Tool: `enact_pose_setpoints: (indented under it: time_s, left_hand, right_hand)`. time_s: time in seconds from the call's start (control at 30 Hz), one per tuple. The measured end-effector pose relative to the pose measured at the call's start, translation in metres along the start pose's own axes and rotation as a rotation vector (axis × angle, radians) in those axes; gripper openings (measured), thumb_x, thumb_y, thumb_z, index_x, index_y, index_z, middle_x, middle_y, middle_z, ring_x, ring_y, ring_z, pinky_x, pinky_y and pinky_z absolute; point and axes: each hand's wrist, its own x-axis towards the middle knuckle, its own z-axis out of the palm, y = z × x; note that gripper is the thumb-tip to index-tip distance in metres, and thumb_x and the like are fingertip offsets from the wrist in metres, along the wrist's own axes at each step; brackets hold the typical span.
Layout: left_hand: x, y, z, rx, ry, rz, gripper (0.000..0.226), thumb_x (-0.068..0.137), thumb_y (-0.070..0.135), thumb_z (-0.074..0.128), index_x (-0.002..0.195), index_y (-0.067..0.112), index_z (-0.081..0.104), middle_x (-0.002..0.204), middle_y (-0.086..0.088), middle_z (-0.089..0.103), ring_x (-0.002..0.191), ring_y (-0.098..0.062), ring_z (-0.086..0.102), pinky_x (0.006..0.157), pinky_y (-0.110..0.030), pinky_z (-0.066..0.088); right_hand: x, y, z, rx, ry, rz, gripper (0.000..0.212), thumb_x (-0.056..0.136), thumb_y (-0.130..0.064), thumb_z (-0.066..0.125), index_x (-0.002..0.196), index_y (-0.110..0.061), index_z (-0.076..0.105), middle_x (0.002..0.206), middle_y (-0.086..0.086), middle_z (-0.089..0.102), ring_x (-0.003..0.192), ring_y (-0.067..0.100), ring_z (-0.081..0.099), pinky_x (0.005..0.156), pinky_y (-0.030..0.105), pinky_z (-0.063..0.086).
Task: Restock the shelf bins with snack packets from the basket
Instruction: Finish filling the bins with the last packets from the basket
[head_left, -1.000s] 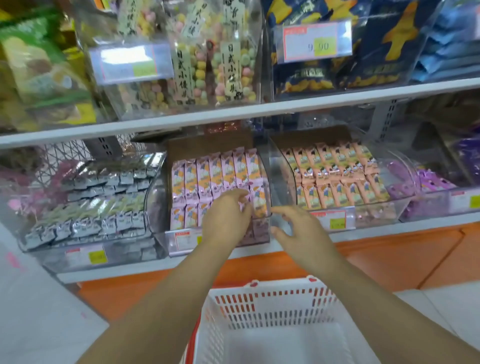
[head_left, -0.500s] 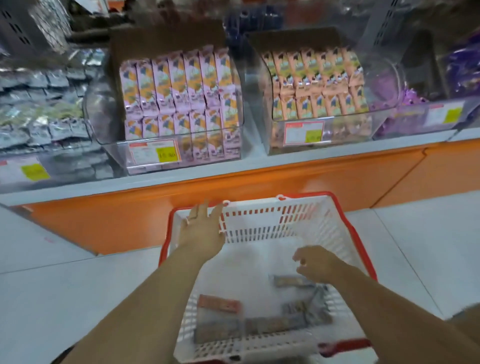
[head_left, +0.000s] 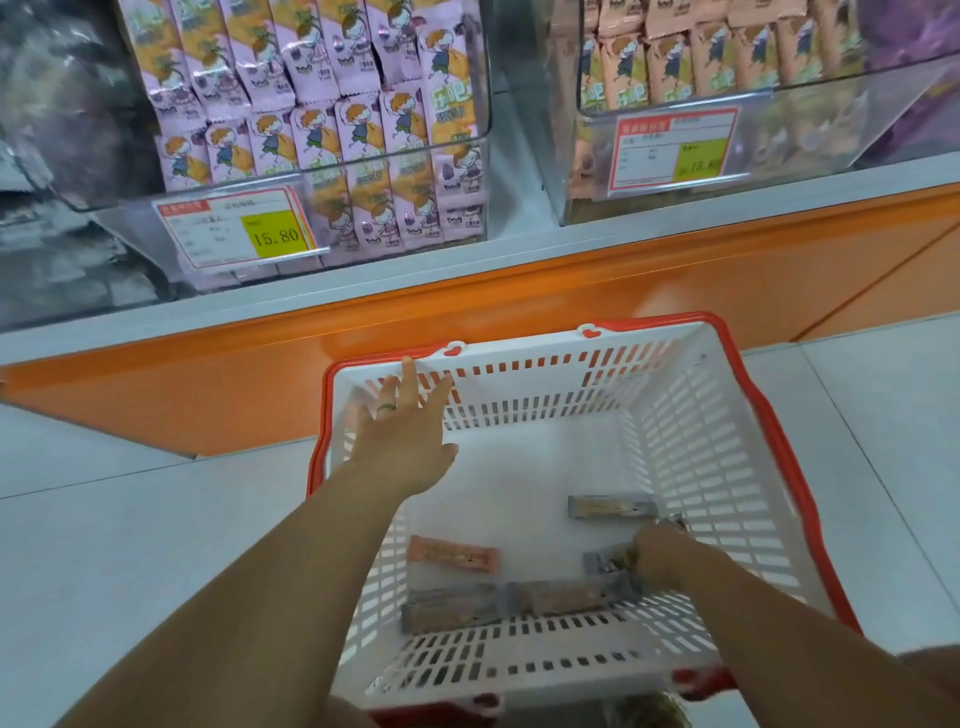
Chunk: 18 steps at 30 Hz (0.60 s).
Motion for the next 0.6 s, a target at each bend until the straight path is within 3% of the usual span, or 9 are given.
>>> enact_pose_setpoints:
  time_s: [0.07, 0.13, 0.2, 0.27, 0.3, 0.37, 0.43, 0.5, 0.6]
  left_hand:
    - [0.000, -0.001, -0.002, 0.004, -0.012, 0.002, 0.076, 0.096, 0.044, 0.047, 0.151, 0.031, -0.005, 0.155, -0.011, -0.027, 0.145, -0.035, -0.009, 0.114, -0.056, 0.004]
    - [-0.001, 0.000, -0.005, -0.015, -0.022, 0.001, 0.075, 0.096, 0.043, 0.046, 0.151, 0.031, -0.003, 0.156, -0.011, -0.024, 0.146, -0.034, -0.010, 0.114, -0.055, 0.004]
    - [-0.003, 0.002, -0.012, -0.059, -0.008, 0.009, 0.072, 0.096, 0.043, 0.046, 0.152, 0.030, 0.003, 0.158, -0.007, -0.019, 0.146, -0.032, -0.009, 0.115, -0.055, 0.005]
    - [-0.008, 0.008, -0.021, -0.106, 0.019, 0.061, 0.069, 0.095, 0.044, 0.047, 0.151, 0.029, 0.010, 0.160, -0.005, -0.010, 0.147, -0.030, -0.004, 0.117, -0.055, 0.008]
    - [-0.012, 0.011, -0.026, -0.143, 0.025, 0.107, 0.067, 0.095, 0.044, 0.048, 0.151, 0.029, 0.013, 0.160, -0.003, -0.004, 0.147, -0.030, 0.001, 0.117, -0.053, 0.011]
    - [-0.024, 0.016, -0.037, -0.251, 0.024, 0.210, 0.064, 0.096, 0.040, 0.049, 0.151, 0.025, 0.019, 0.159, -0.001, 0.013, 0.144, -0.026, 0.018, 0.117, -0.045, 0.021]
    - [-0.036, 0.020, -0.046, -0.340, 0.012, 0.285, 0.061, 0.096, 0.035, 0.051, 0.149, 0.023, 0.025, 0.155, 0.001, 0.026, 0.136, -0.022, 0.035, 0.112, -0.034, 0.031]
    - [-0.052, 0.018, -0.055, -0.410, 0.004, 0.335, 0.059, 0.096, 0.033, 0.052, 0.148, 0.022, 0.027, 0.152, 0.001, 0.033, 0.131, -0.020, 0.041, 0.105, -0.028, 0.035]
    - [-0.075, 0.012, -0.071, -0.601, -0.061, 0.382, 0.056, 0.094, 0.036, 0.055, 0.144, 0.025, 0.034, 0.144, 0.001, 0.042, 0.124, -0.017, 0.048, 0.100, -0.029, 0.040]
  right_hand:
    - [-0.004, -0.002, -0.007, 0.039, 0.019, -0.001, 0.014, 0.094, -0.007, 0.043, 0.085, -0.013, 0.052, 0.073, -0.002, 0.045, 0.059, 0.006, 0.039, 0.052, 0.015, 0.034]
    - [-0.011, -0.006, -0.023, 0.087, 0.049, -0.050, 0.011, 0.092, -0.006, 0.047, 0.085, -0.013, 0.050, 0.075, -0.001, 0.045, 0.061, 0.008, 0.040, 0.051, 0.015, 0.032]
    - [-0.023, -0.013, -0.046, 0.137, 0.100, -0.148, 0.010, 0.088, -0.005, 0.055, 0.087, -0.015, 0.059, 0.085, 0.000, 0.053, 0.079, 0.014, 0.053, 0.063, 0.016, 0.040]
    - [-0.043, -0.024, -0.075, 0.190, 0.179, -0.271, 0.028, 0.085, -0.007, 0.061, 0.113, -0.012, 0.063, 0.111, 0.003, 0.059, 0.104, 0.018, 0.056, 0.081, 0.020, 0.043]
    - [-0.057, -0.032, -0.089, 0.239, 0.213, -0.329, 0.037, 0.084, -0.005, 0.062, 0.121, -0.011, 0.060, 0.116, 0.003, 0.058, 0.106, 0.018, 0.056, 0.082, 0.020, 0.044]
    - [-0.093, -0.046, -0.118, 0.397, 0.236, -0.464, 0.042, 0.081, 0.003, 0.064, 0.120, -0.009, 0.058, 0.104, -0.003, 0.057, 0.091, 0.014, 0.057, 0.077, 0.022, 0.050]
    - [-0.127, -0.057, -0.139, 0.563, 0.282, -0.565, 0.033, 0.083, 0.000, 0.067, 0.114, -0.009, 0.059, 0.096, -0.006, 0.058, 0.076, 0.010, 0.060, 0.068, 0.023, 0.054]
    - [-0.165, -0.067, -0.154, 0.641, 0.364, -0.634, 0.024, 0.087, -0.012, 0.067, 0.110, -0.010, 0.060, 0.098, -0.004, 0.062, 0.066, 0.007, 0.063, 0.059, 0.017, 0.050]
    - [-0.210, -0.079, -0.167, 0.756, 0.435, -0.709, 0.023, 0.088, -0.019, 0.065, 0.109, -0.009, 0.061, 0.088, -0.002, 0.066, 0.065, 0.009, 0.059, 0.061, 0.021, 0.047]
